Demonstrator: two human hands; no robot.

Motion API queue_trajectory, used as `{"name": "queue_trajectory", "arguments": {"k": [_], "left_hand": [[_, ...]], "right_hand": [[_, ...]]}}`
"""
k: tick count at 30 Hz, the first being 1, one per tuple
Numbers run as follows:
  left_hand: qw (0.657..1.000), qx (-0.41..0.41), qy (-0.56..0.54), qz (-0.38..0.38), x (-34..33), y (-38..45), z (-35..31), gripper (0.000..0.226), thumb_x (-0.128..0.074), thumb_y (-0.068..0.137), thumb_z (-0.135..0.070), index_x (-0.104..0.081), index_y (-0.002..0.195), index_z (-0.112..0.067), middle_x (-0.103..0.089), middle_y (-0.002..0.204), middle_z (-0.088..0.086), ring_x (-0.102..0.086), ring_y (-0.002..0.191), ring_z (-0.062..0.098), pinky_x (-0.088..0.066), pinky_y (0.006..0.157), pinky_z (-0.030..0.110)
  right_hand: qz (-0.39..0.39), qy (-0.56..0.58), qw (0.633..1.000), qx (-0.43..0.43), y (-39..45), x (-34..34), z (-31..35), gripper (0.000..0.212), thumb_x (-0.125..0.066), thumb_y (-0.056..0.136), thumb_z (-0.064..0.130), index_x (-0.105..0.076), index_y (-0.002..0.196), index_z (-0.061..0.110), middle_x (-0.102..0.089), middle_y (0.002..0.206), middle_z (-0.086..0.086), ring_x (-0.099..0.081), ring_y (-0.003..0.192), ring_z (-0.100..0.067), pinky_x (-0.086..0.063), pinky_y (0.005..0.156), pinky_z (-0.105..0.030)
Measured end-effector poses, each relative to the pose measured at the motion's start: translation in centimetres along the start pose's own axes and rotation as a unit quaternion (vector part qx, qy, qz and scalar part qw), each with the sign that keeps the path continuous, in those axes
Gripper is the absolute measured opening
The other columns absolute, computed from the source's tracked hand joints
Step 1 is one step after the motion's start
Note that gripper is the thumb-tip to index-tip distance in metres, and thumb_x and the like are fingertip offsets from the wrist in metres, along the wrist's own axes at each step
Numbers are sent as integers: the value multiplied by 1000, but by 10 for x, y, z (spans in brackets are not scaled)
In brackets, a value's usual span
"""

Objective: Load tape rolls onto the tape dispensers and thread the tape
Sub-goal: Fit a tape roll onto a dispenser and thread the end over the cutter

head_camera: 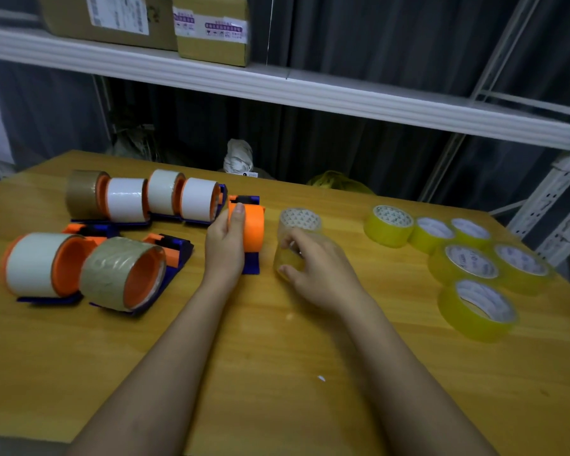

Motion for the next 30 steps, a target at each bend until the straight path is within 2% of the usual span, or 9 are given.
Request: {"name": "queue_trajectory", "arguments": {"k": [4, 7, 11, 14, 16, 20, 24, 27, 30], "left_hand": [[999, 15, -21, 19, -1, 0, 3, 47, -37, 100, -41, -57, 83, -2, -45, 63, 1, -44, 52, 2, -34, 49, 9], [999, 19, -33, 32, -2, -1, 2, 48, -37, 100, -42, -59, 92, 1, -48, 66, 3, -46, 53, 1, -34, 50, 8], [998, 8, -43, 55, -9, -5, -3, 38, -36, 101, -37, -54, 78, -13, -46, 62, -1, -45, 50, 0, -34, 48, 9], [996, -12, -43, 73, -15, -9, -8, 36, -37, 101, -32, -51, 73, -15, -44, 57, -4, -42, 47, 0, -33, 47, 11], [995, -20, -44, 86, -18, -11, -9, 35, -38, 101, -30, -53, 75, -13, -45, 56, -6, -44, 48, 0, -34, 48, 10], [994, -21, -41, 95, -19, -12, -6, 42, -37, 100, -33, -56, 83, 1, -46, 59, -4, -45, 50, 2, -34, 48, 11], [994, -23, -36, 102, -19, -13, -7, 44, -37, 100, -34, -55, 85, 2, -47, 61, -1, -46, 52, 4, -35, 49, 12], [993, -25, -36, 106, -20, -14, -6, 36, -37, 101, -34, -55, 80, -10, -47, 61, -2, -46, 53, 4, -35, 49, 12], [994, -22, -32, 104, -19, -13, -4, 35, -36, 101, -33, -55, 79, -13, -48, 61, -4, -46, 53, 2, -35, 50, 11]], "right_hand": [[-67, 32, 995, -60, 15, -11, -23, 30, -67, 88, 23, -53, 115, 24, -60, 120, 3, -54, 113, -15, -44, 86, -28], [-171, 181, 962, -116, 16, -6, -34, 33, -71, 86, 19, -56, 115, 24, -61, 113, 8, -56, 105, -9, -43, 82, -19], [-266, 521, 791, -179, 4, -3, -47, 35, -68, 88, 12, -55, 119, 18, -67, 97, 1, -66, 85, -7, -51, 69, -16], [-252, 625, 705, -222, 0, -14, -56, 37, -66, 89, 17, -56, 125, 21, -68, 102, 2, -67, 100, -14, -54, 91, -33], [-236, 617, 716, -225, 2, -16, -57, 39, -64, 91, 19, -54, 128, 22, -66, 107, 4, -67, 100, -9, -53, 93, -31], [-218, 545, 782, -208, 3, -18, -58, 44, -60, 94, 27, -50, 136, 23, -58, 116, 7, -60, 93, 13, -47, 75, -8], [-152, 553, 794, -204, 8, -25, -58, 57, -67, 80, 48, -46, 133, 44, -43, 146, 0, -46, 130, -12, -40, 108, -33], [-96, 593, 783, -160, 13, -31, -58, 77, -64, 70, 51, -34, 141, 48, -46, 146, -1, -52, 127, -17, -39, 110, -43], [-48, 613, 778, -130, 16, -35, -57, 70, -53, 80, 41, -29, 146, 42, -51, 142, 1, -54, 125, -15, -39, 110, -40]]}}
Point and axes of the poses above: each hand's wrist, its own y-axis towards the middle knuckle, its own x-axis out of the back of the hand, z = x × y, the point moved 3 cm from there along y, towards the middle knuckle
